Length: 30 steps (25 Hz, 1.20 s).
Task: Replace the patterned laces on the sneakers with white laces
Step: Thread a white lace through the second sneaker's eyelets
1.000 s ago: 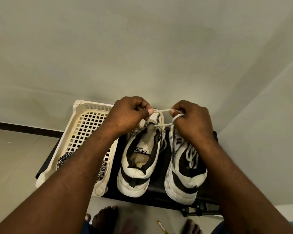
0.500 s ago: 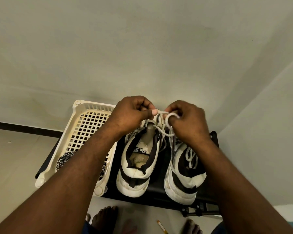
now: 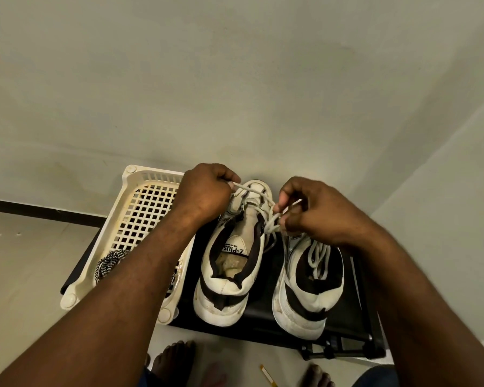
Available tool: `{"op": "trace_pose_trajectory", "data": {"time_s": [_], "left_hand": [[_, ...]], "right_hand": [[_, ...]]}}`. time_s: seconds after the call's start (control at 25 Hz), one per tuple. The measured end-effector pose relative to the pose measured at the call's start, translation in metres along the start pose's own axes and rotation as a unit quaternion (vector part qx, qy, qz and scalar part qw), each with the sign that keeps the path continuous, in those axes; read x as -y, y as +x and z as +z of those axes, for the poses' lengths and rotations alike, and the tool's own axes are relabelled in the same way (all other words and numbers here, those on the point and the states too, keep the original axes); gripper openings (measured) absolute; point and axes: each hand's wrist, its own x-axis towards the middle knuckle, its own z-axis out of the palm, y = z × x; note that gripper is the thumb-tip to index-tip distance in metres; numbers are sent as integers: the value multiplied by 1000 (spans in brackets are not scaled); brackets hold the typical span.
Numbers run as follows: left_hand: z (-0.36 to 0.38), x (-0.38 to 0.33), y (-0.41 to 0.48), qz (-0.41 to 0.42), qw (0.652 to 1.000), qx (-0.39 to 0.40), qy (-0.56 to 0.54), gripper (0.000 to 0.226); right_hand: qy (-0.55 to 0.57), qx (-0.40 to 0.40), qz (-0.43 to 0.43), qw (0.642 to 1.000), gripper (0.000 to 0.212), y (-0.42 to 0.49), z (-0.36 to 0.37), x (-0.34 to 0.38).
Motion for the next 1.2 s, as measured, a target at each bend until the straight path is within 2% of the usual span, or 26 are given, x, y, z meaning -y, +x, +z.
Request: {"op": "trace_pose_trajectory", "data": {"time_s": [0.04,0.08,0.16,0.2,0.28,0.32,0.4,0.44,0.56,0.64,0.72,0.76,0.84,0.96,1.08,1.16,1.2], "left_hand": [[1,-3,-2,10,1000,26,-14,19],[3,-5,-4,22,998,46,-23,17],[5,-11,-8,46,996,71,-40,6],[5,-13,-10,58,993,84,-51,4],[6,-17,-13,78,988,105,-81,2],[6,-19,-14,79,986,106,-97,2],[4,-18,-13,60,987,93,-120,3],[2,-16,-12,51,988,86,-118,3],[-3,-10,-9,46,994,70,-76,5],[-2,-10,-10,43,993,76,-80,6],[3,-13,-13,53,990,105,-81,6],[5,-15,-14,59,988,114,-81,5],[8,-17,-14,61,992,86,-76,3],[0,-13,-10,47,997,44,-46,6],[-4,-10,-11,37,994,92,-51,12],[-1,-12,-13,40,988,123,-79,13],[2,-13,-13,46,989,114,-81,9]], "right_hand": [[-13,17,-6,1000,27,0,1,0],[-31,-2,-17,999,25,0,3,2],[-61,-116,-47,990,17,3,10,2],[-73,-162,-64,982,21,6,14,3],[-65,-157,-90,981,40,10,24,2],[-36,-145,-85,985,38,12,29,0],[9,-155,-69,985,19,17,31,-5],[-3,-174,-58,983,11,20,30,-7],[-127,-228,-6,965,6,24,23,-15],[-150,-195,-1,969,13,24,26,-17],[-101,-143,-46,983,29,22,37,-15],[-88,-138,-68,984,31,22,43,-12],[-117,-179,-80,974,19,26,45,-8],[-205,-215,-21,955,14,30,34,-13],[-261,-182,-3,948,17,28,38,-16],[-198,-170,-44,964,35,26,46,-9],[-153,-164,-68,972,40,24,48,-5]]}}
